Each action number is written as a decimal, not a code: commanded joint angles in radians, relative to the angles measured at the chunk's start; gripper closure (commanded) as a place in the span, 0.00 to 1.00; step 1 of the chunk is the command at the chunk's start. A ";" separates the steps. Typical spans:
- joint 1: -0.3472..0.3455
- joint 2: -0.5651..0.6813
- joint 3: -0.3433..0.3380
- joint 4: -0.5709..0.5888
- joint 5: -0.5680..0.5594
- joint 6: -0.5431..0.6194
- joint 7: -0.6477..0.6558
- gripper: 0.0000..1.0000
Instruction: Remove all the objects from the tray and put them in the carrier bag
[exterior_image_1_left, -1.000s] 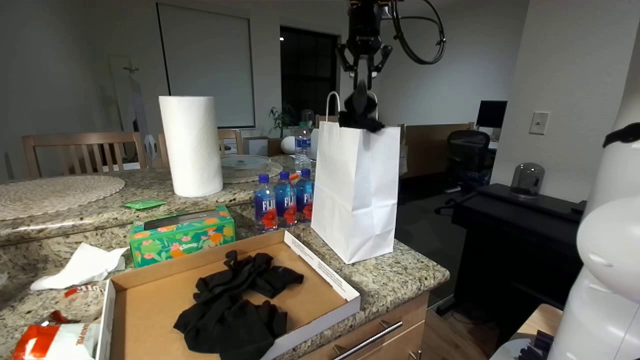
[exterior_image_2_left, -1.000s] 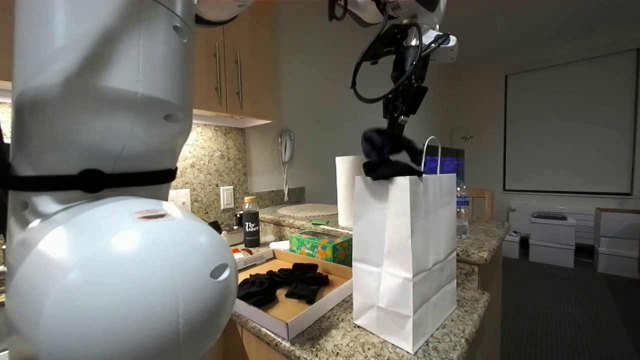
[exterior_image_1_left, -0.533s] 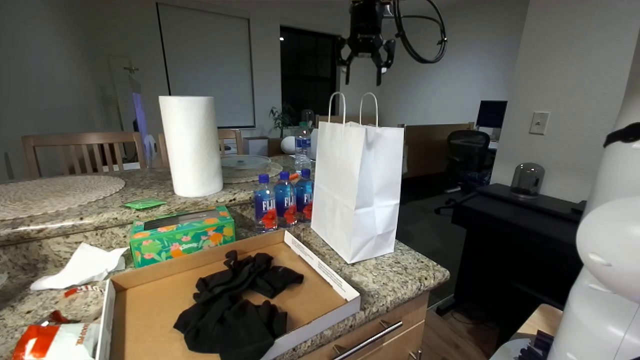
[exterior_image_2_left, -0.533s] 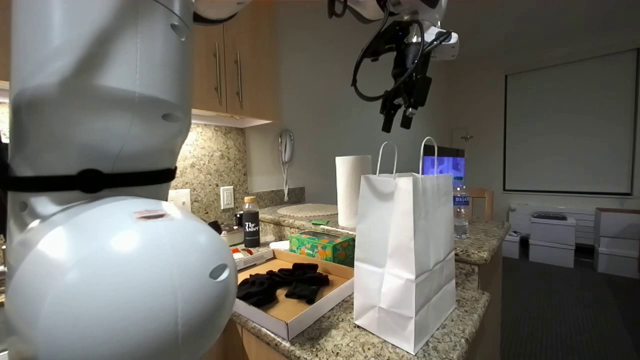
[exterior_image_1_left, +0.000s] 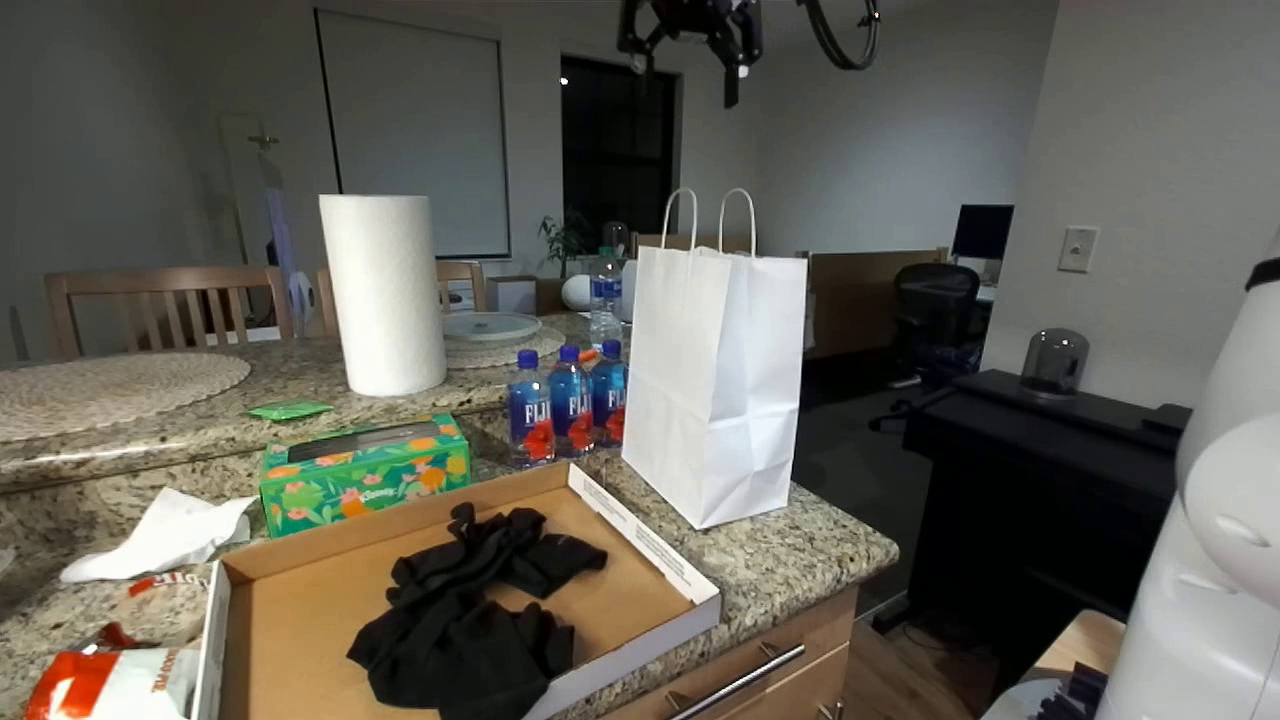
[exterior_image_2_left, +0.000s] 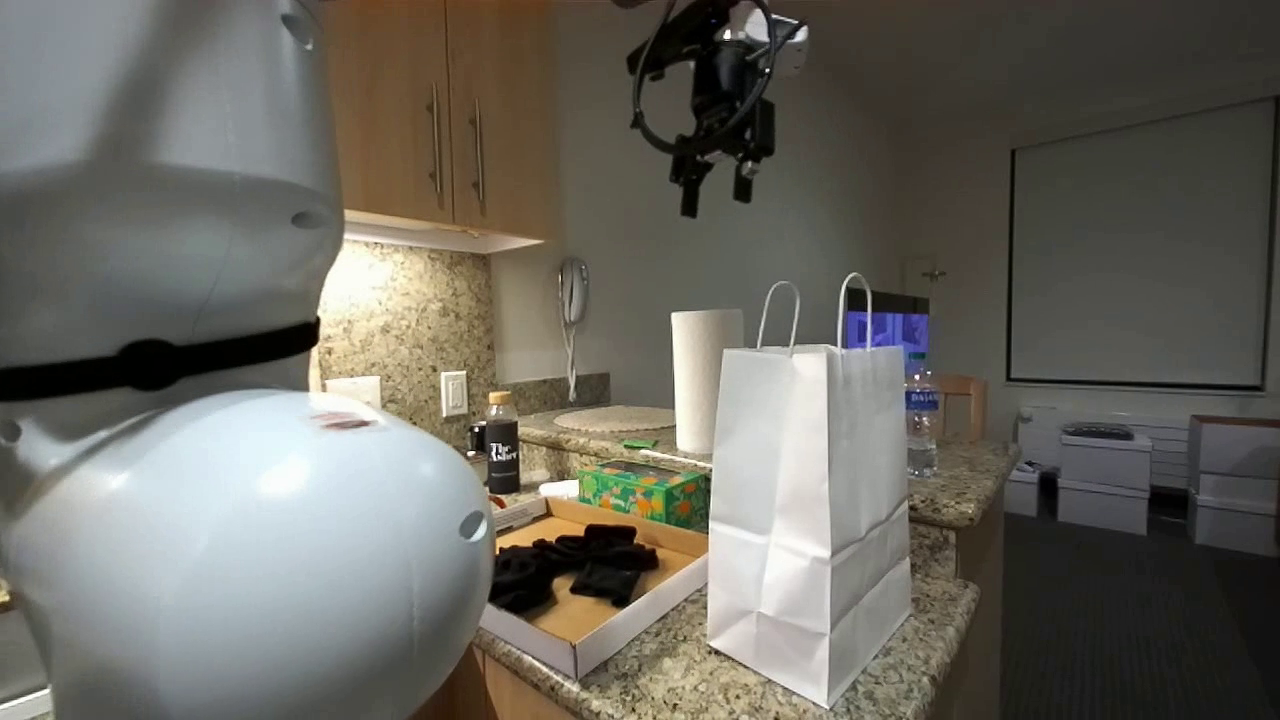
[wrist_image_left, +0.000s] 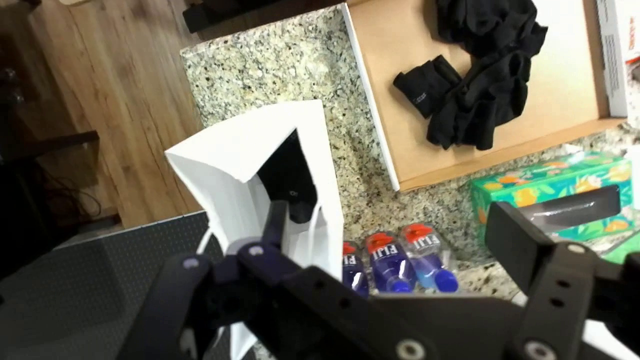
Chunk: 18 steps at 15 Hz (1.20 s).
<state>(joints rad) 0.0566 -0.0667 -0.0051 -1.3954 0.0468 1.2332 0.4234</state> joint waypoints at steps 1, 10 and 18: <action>0.094 -0.025 0.102 -0.084 -0.066 0.041 -0.014 0.00; 0.226 0.117 0.274 -0.378 -0.216 0.489 -0.023 0.00; 0.227 0.318 0.224 -0.496 -0.168 0.774 -0.007 0.00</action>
<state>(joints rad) 0.2821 0.2112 0.2385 -1.8587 -0.1416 1.9461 0.4030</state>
